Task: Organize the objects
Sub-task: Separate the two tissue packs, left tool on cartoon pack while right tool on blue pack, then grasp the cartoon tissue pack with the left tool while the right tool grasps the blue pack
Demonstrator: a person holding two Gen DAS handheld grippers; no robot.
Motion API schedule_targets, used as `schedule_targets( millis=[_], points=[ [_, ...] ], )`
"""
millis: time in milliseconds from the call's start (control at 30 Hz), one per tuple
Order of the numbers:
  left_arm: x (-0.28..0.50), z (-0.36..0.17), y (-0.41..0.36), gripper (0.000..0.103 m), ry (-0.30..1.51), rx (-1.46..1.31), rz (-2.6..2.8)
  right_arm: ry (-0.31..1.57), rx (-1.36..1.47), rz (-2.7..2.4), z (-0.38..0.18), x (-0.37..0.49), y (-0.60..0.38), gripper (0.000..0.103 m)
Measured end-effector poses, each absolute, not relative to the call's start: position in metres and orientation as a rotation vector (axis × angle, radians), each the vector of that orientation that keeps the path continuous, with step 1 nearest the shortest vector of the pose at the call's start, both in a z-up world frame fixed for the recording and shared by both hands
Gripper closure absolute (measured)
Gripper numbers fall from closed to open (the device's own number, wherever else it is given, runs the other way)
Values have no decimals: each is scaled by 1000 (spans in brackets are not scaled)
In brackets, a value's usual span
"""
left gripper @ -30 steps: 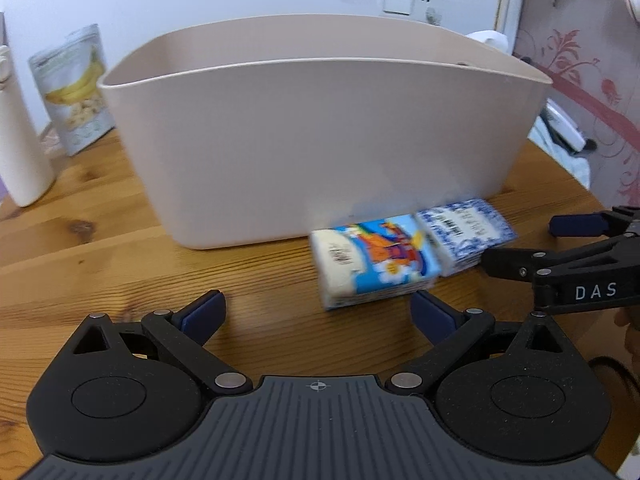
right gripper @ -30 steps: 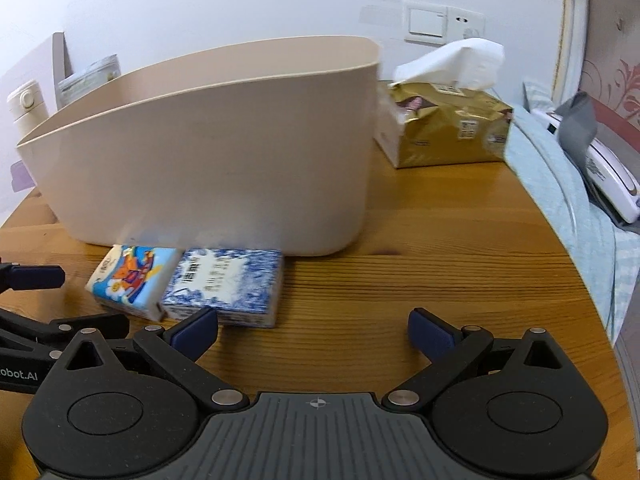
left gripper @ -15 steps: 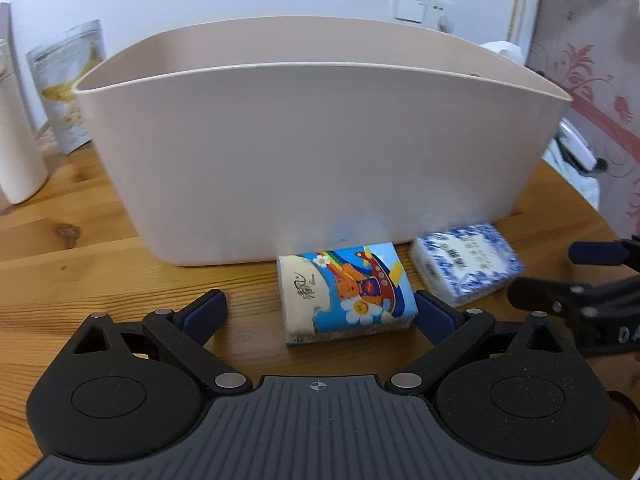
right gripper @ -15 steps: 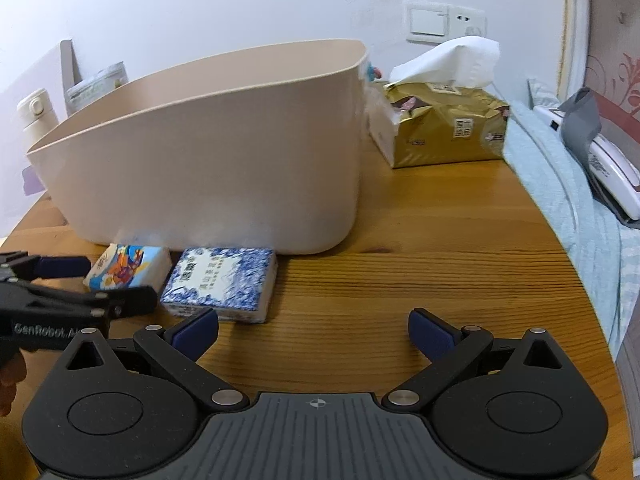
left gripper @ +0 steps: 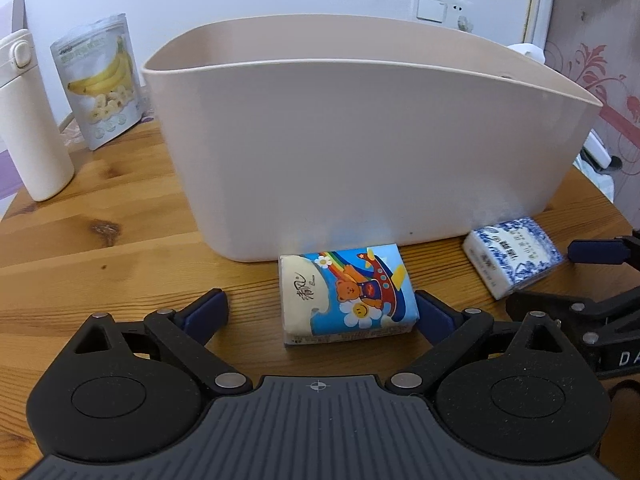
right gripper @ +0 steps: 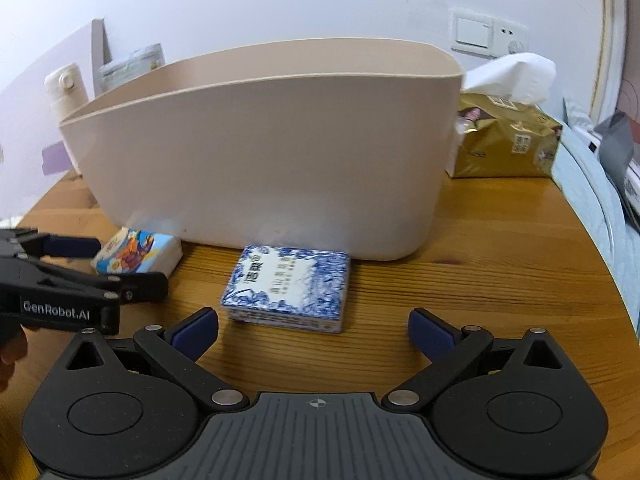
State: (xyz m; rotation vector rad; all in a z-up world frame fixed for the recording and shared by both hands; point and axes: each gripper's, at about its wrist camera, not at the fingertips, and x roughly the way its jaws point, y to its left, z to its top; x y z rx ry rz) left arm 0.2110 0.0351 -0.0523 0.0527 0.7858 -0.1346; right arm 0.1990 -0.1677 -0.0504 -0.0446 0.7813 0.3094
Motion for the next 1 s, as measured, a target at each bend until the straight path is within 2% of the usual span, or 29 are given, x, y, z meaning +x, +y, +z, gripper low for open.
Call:
schedule_targets(
  millis=[267,367,467,500,567,633,1000],
  points=[
    [222,-53,34,8,770,72,-145,770,-114,282,-55,205,-146,0],
    [224,-53,34,14,762,71,-144,764,-107,261,-55,208,-144,1],
    [224,-53,35,22,753,69,-140,754,-91,249,-55,210,-144,12],
    [224,-53,35,25,750,68,-141,749,-87,240,-54,211,-145,20],
    [224,-51,35,33,745,68,-143,748,-82,232,-52,211,-145,27],
    [226,-50,36,37,748,68,-141,746,-81,224,-50,212,-147,40],
    [220,-47,40,38,767,40,-78,755,-44,212,-46,209,-155,41]
  ],
)
